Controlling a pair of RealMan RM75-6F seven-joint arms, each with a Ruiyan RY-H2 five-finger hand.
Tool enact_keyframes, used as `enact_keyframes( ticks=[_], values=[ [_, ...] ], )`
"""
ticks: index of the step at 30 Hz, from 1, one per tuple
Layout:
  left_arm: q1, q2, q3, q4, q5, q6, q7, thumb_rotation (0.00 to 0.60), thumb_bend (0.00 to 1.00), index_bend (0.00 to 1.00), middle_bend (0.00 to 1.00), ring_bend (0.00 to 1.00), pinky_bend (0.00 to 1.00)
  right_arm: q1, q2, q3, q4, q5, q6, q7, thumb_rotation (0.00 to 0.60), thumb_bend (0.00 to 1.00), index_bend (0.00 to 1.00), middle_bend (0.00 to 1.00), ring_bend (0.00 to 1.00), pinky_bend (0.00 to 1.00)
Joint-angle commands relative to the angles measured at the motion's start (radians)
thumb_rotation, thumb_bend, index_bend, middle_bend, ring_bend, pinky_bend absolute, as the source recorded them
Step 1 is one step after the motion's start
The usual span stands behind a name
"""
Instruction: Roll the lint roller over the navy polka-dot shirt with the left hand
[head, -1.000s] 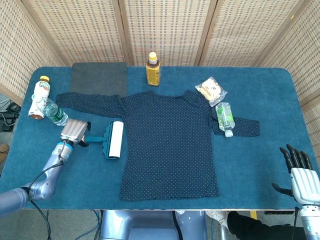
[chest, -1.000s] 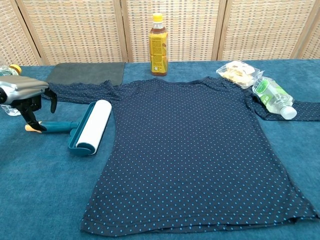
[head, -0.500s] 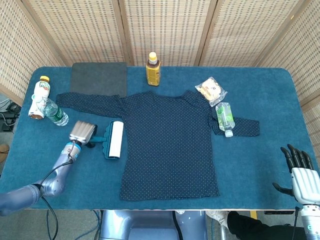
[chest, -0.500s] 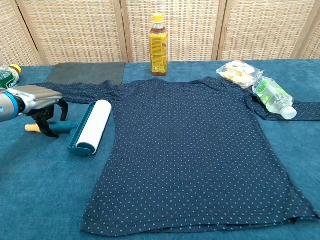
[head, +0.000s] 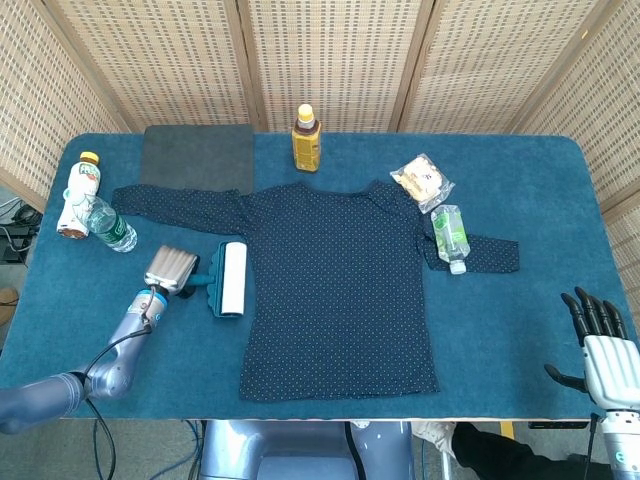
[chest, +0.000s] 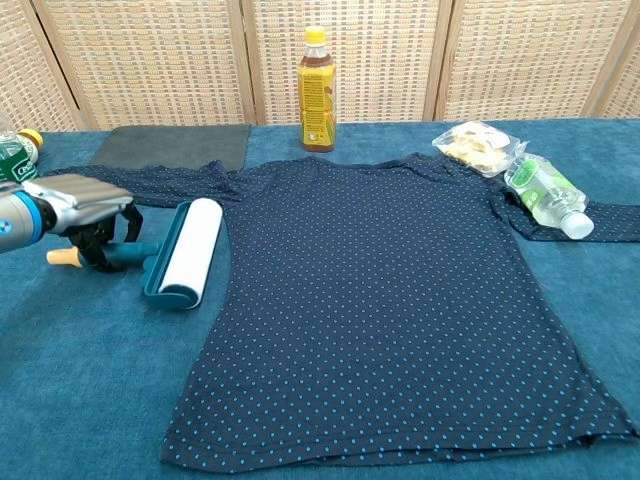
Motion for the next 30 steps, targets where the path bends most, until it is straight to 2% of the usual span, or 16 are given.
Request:
enact_keyframes(
  ticks=[1, 6, 14, 20, 30],
  values=[
    [-0.008, 0.055, -0.007, -0.073, 0.023, 0.032, 0.016, 0.6, 0.62, 0.84, 0.93, 0.78, 0.71, -0.001, 0.003, 0.001, -0.002, -0.001, 0.002, 0.004, 0.6, 0.08, 0.0, 0.0, 0.0, 0.0],
    [-0.055, 0.145, -0.013, -0.175, -0.009, 0.006, 0.08, 0.6, 0.62, 0.87, 0.93, 0.78, 0.7, -0.003, 0.01, 0.003, -0.007, -0.001, 0.005, 0.014, 0.6, 0.08, 0.0, 0.0, 0.0, 0.0],
    [-0.142, 0.223, -0.009, -0.261, -0.102, -0.061, 0.152, 0.6, 0.6, 0.88, 0.93, 0.78, 0.69, -0.003, 0.015, 0.008, -0.003, 0.012, 0.0, 0.029, 0.6, 0.08, 0.0, 0.0, 0.0, 0.0],
    [-0.205, 0.217, -0.001, -0.241, -0.145, -0.095, 0.172, 0.6, 0.6, 0.88, 0.93, 0.78, 0.69, -0.001, 0.017, 0.015, 0.006, 0.036, -0.014, 0.032, 0.6, 0.08, 0.0, 0.0, 0.0, 0.0],
    [-0.325, 0.151, 0.032, -0.145, -0.252, -0.168, 0.199, 0.6, 0.6, 0.88, 0.93, 0.78, 0.69, 0.004, 0.019, 0.022, 0.012, 0.071, -0.042, 0.033, 0.6, 0.08, 0.0, 0.0, 0.0, 0.0]
  ],
)
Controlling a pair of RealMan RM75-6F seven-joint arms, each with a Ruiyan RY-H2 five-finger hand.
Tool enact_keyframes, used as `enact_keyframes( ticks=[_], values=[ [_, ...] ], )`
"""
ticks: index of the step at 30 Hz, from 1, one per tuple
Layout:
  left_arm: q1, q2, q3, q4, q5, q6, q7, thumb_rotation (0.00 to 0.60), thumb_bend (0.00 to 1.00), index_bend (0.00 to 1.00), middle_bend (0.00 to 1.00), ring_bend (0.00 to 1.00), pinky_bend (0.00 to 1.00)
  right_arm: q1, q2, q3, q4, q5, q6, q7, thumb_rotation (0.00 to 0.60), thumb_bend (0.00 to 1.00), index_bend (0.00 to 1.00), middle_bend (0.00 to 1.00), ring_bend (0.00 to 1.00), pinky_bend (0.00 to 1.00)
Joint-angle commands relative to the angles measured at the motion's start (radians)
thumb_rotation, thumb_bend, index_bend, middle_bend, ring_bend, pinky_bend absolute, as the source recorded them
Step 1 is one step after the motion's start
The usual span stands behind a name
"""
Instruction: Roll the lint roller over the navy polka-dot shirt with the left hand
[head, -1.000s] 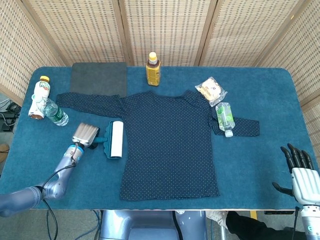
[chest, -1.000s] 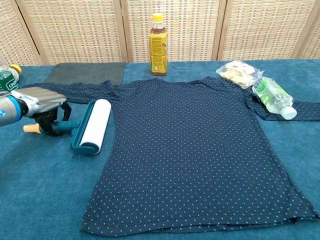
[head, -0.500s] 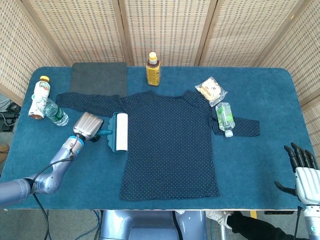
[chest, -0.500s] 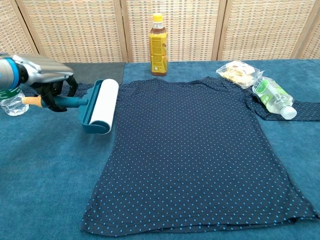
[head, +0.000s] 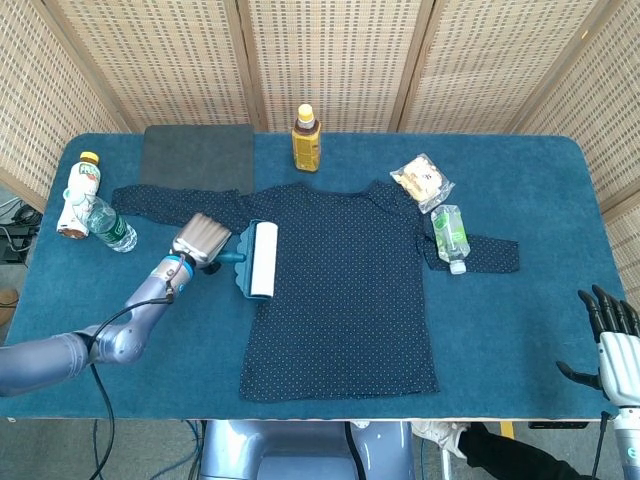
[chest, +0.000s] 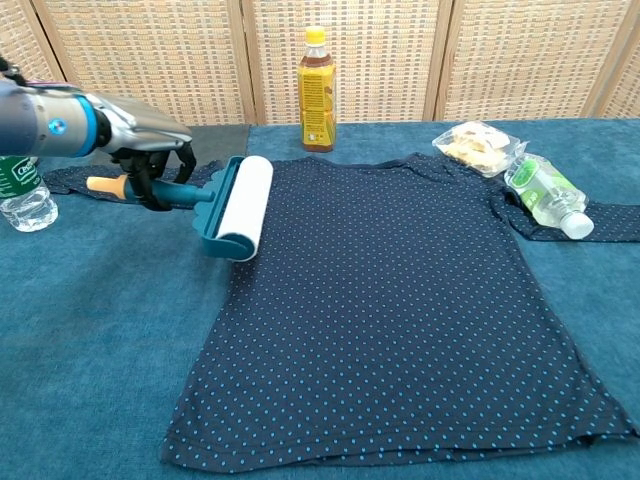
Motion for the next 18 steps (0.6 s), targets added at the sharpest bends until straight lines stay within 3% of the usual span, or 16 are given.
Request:
enact_keyframes(
  ticks=[1, 18],
  values=[
    [-0.043, -0.025, 0.019, 0.027, -0.045, -0.031, 0.022, 0.6, 0.6, 0.88, 0.93, 0.78, 0.69, 0.003, -0.001, 0.0, 0.005, 0.004, -0.007, 0.001, 0.6, 0.08, 0.0, 0.0, 0.0, 0.0],
    [-0.292, -0.148, 0.206, 0.083, -0.4, -0.024, 0.225, 0.6, 0.61, 0.88, 0.93, 0.78, 0.69, 0.003, 0.008, 0.013, 0.012, 0.024, -0.015, 0.028, 0.6, 0.08, 0.0, 0.0, 0.0, 0.0]
  ],
)
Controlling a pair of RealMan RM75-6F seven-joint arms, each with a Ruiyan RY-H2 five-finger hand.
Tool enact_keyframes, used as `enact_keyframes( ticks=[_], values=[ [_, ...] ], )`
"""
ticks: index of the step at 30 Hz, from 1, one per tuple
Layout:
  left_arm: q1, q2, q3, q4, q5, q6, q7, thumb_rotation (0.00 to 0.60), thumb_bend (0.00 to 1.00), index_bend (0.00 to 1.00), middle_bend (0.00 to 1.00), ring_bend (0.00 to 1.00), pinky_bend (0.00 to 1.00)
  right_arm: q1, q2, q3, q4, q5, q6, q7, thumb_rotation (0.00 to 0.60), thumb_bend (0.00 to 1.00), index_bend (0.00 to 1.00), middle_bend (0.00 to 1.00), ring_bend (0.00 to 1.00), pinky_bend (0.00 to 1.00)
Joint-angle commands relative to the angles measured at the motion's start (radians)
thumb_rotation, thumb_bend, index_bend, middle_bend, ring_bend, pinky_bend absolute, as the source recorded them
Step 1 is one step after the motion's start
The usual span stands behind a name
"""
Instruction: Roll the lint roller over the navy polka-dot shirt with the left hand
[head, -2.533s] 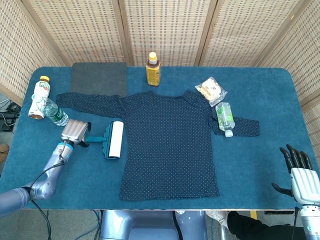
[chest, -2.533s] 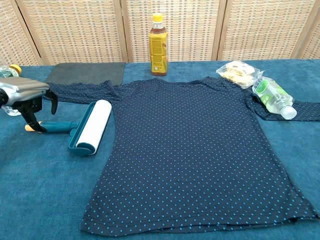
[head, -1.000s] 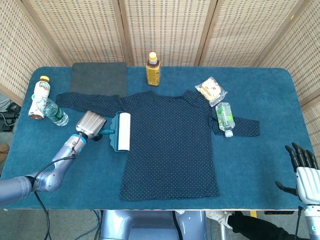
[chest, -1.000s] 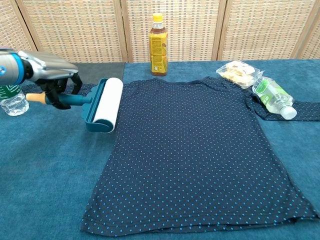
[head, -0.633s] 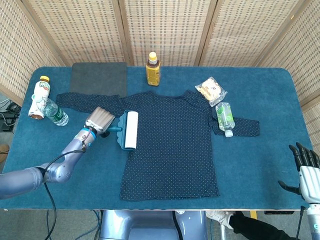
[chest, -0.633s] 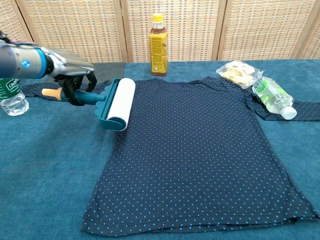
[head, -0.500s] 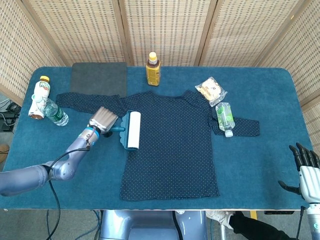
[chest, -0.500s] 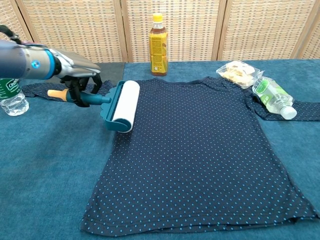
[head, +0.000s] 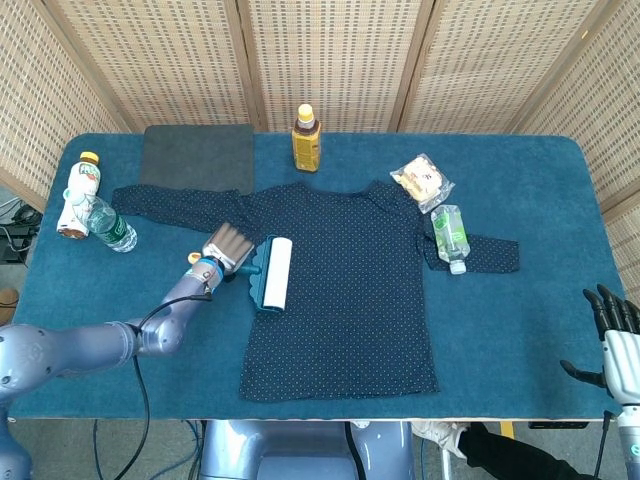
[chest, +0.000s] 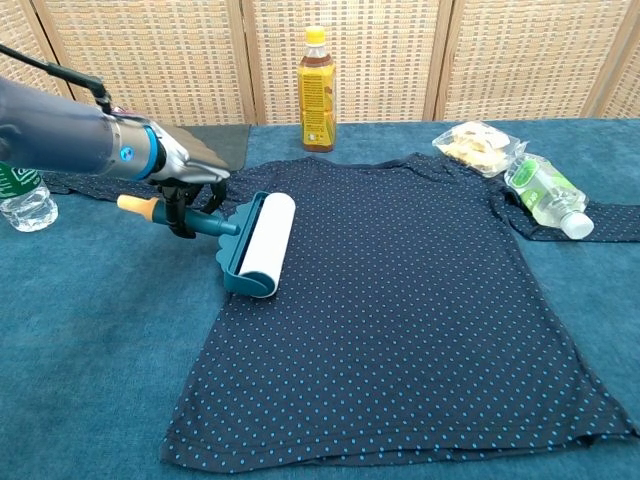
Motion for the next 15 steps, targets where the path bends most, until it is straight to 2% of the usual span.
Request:
enact_keyframes(
  ticks=[1, 2, 5, 9, 15],
  values=[
    [-0.072, -0.035, 0.051, 0.005, -0.102, 0.017, 0.064, 0.6, 0.61, 0.88, 0.93, 0.78, 0.69, -0.001, 0.004, 0.003, 0.001, 0.002, 0.002, 0.011, 0.6, 0.08, 0.0, 0.0, 0.0, 0.0],
    [-0.114, -0.051, 0.076, -0.006, -0.147, 0.031, 0.115, 0.6, 0.61, 0.88, 0.93, 0.78, 0.69, 0.001, 0.004, 0.003, 0.002, 0.003, -0.005, 0.018, 0.6, 0.08, 0.0, 0.0, 0.0, 0.0],
    [-0.175, -0.074, 0.088, -0.03, -0.263, 0.072, 0.163, 0.6, 0.61, 0.89, 0.93, 0.78, 0.69, 0.003, 0.004, -0.001, 0.005, -0.001, -0.013, 0.027, 0.6, 0.08, 0.0, 0.0, 0.0, 0.0],
    [-0.236, -0.094, 0.079, -0.053, -0.361, 0.106, 0.206, 0.6, 0.62, 0.89, 0.93, 0.78, 0.69, 0.005, 0.006, -0.003, 0.004, -0.004, -0.022, 0.044, 0.6, 0.08, 0.0, 0.0, 0.0, 0.0],
    [-0.305, -0.12, 0.044, -0.08, -0.445, 0.158, 0.258, 0.6, 0.62, 0.89, 0.93, 0.78, 0.69, 0.007, 0.01, -0.005, 0.003, -0.008, -0.029, 0.065, 0.6, 0.08, 0.0, 0.0, 0.0, 0.0]
  ],
)
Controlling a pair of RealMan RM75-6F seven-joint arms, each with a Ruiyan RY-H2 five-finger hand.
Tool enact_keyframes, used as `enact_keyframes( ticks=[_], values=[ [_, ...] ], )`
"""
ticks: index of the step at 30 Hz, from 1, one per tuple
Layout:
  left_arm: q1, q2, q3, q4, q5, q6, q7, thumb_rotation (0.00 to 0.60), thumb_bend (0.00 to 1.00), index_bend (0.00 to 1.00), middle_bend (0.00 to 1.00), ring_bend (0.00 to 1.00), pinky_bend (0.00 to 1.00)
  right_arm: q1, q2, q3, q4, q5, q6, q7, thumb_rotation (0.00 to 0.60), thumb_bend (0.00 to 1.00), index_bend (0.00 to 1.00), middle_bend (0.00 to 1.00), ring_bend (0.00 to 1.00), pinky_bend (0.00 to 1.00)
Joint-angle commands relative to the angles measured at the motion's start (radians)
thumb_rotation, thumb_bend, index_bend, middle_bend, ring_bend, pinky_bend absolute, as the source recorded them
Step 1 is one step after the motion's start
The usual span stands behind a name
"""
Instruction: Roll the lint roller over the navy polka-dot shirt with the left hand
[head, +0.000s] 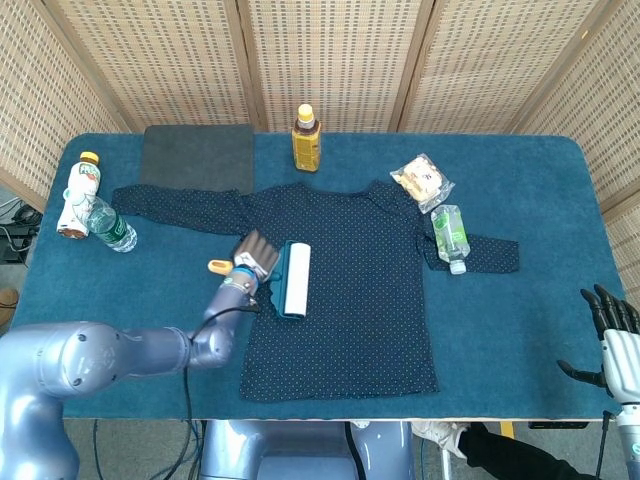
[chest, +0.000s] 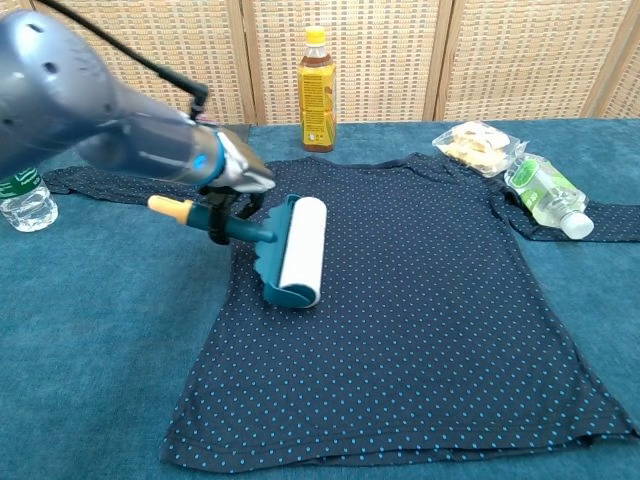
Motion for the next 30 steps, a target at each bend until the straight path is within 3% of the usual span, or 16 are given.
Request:
enact_keyframes(
  ticks=[1, 10, 18, 30],
  values=[
    [-0.036, -0.023, -0.025, -0.016, -0.041, 0.03, 0.028, 0.6, 0.62, 0.89, 0.93, 0.78, 0.69, 0.001, 0.003, -0.001, -0.002, -0.002, -0.004, 0.007, 0.6, 0.08, 0.0, 0.0, 0.0, 0.0],
    [-0.089, -0.098, -0.078, 0.012, -0.14, 0.067, 0.099, 0.6, 0.62, 0.89, 0.93, 0.78, 0.69, -0.002, 0.012, 0.001, -0.007, -0.011, 0.006, 0.033, 0.6, 0.08, 0.0, 0.0, 0.0, 0.0],
    [-0.081, -0.115, -0.097, 0.011, -0.147, 0.092, 0.125, 0.6, 0.62, 0.89, 0.93, 0.78, 0.69, -0.002, 0.015, -0.002, -0.007, -0.018, 0.007, 0.039, 0.6, 0.08, 0.0, 0.0, 0.0, 0.0],
    [0.038, 0.022, -0.008, -0.087, -0.067, 0.117, 0.092, 0.6, 0.62, 0.89, 0.93, 0.78, 0.69, 0.0, 0.008, -0.006, -0.01, -0.022, 0.009, 0.015, 0.6, 0.08, 0.0, 0.0, 0.0, 0.0]
  ],
)
